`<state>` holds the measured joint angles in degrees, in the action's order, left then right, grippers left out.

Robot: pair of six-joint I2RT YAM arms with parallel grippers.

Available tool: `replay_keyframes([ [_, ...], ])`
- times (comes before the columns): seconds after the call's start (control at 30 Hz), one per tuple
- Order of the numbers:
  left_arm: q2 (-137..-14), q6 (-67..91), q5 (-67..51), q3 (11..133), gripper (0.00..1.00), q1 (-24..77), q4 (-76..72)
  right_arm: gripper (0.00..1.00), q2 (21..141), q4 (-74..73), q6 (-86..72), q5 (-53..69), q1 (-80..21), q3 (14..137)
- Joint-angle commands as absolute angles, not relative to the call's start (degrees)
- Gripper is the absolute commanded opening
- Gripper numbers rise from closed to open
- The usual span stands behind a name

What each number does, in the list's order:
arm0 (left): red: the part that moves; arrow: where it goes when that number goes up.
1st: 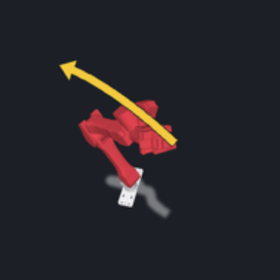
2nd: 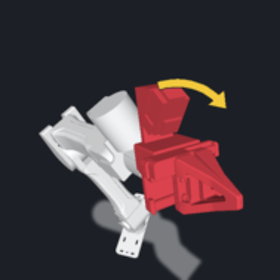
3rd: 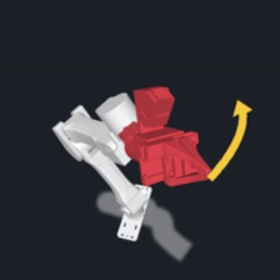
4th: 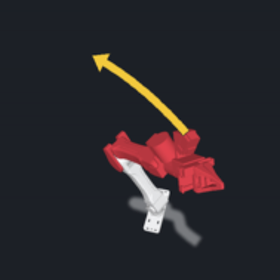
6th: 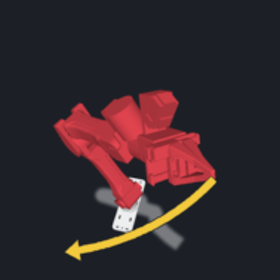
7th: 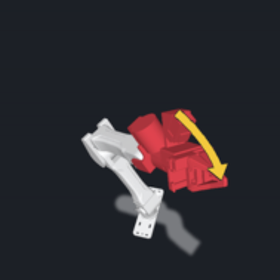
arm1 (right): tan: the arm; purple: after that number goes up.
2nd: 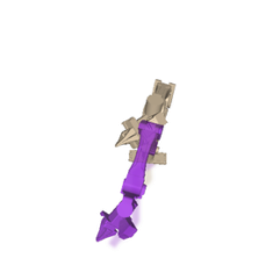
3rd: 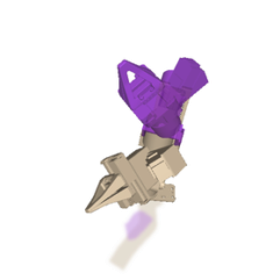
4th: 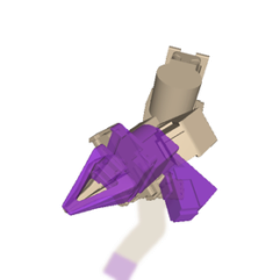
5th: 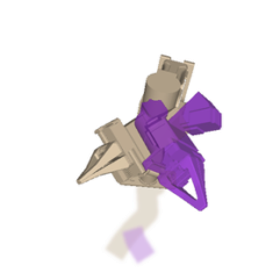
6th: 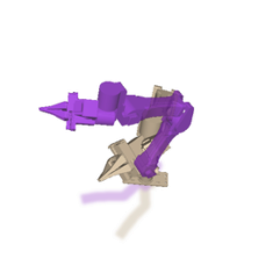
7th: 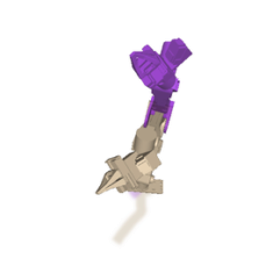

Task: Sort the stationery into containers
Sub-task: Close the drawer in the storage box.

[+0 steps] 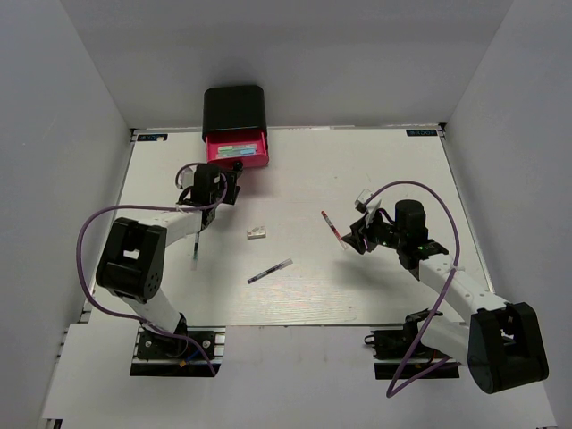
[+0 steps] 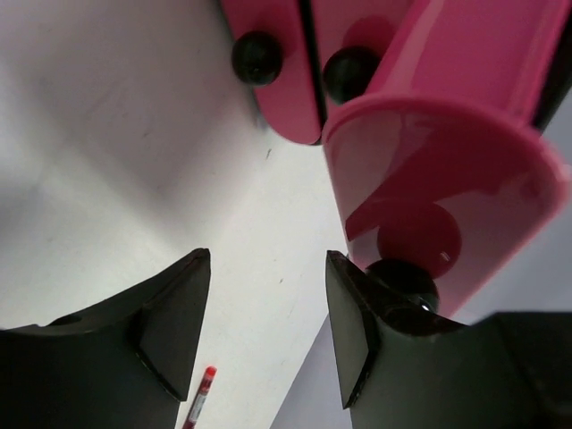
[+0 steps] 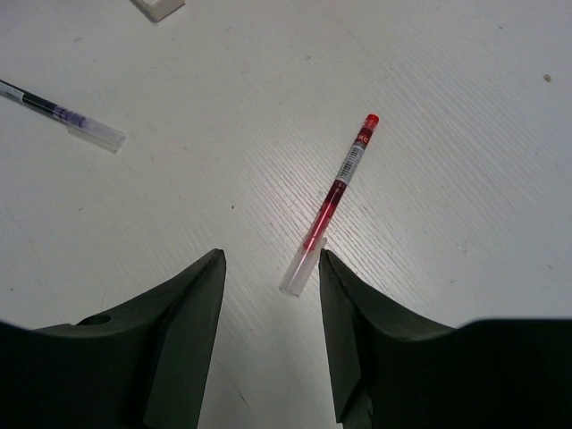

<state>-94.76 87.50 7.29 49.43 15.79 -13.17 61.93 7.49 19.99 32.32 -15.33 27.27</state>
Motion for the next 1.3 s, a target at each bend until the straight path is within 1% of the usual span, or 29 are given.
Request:
replay_keyframes([
  [0.0, -95.2, 86.8, 9.6, 54.1, 0.63, 15.2, -14.4, 0.52, 62.1, 9.3, 20.7, 32.6, -14.9, 26.9],
  [0.1, -96.3, 86.8, 10.1, 56.1, 0.6, 15.2, -12.7, 0.52, 62.0, 9.3, 20.8, 32.5, -14.9, 26.9],
  [0.7, -105.5, 86.3, 12.9, 72.1, 0.6, 14.7, -3.4, 0.52, 61.4, 8.4, 21.4, 32.5, -14.5, 27.0],
  [0.8, -106.9, 86.3, 13.4, 74.4, 0.62, 14.2, -1.0, 0.52, 61.3, 8.2, 21.4, 32.4, -14.3, 27.1],
  [0.87, -107.6, 86.3, 13.4, 76.1, 0.64, 14.2, 0.8, 0.52, 61.1, 8.0, 21.6, 32.4, -14.0, 27.2],
  [1.13, -109.2, 86.3, 13.4, 77.5, 0.67, 13.1, 1.9, 0.52, 60.7, 7.7, 21.7, 32.5, -14.0, 26.7],
  [1.17, -109.2, 86.3, 13.4, 77.5, 0.66, 13.1, 1.9, 0.52, 60.8, 7.6, 21.7, 32.5, -13.8, 26.8],
  [1.27, -108.6, 85.7, 12.8, 75.5, 0.45, 13.1, 1.2, 0.52, 60.7, 7.6, 21.6, 32.5, -13.8, 26.7],
])
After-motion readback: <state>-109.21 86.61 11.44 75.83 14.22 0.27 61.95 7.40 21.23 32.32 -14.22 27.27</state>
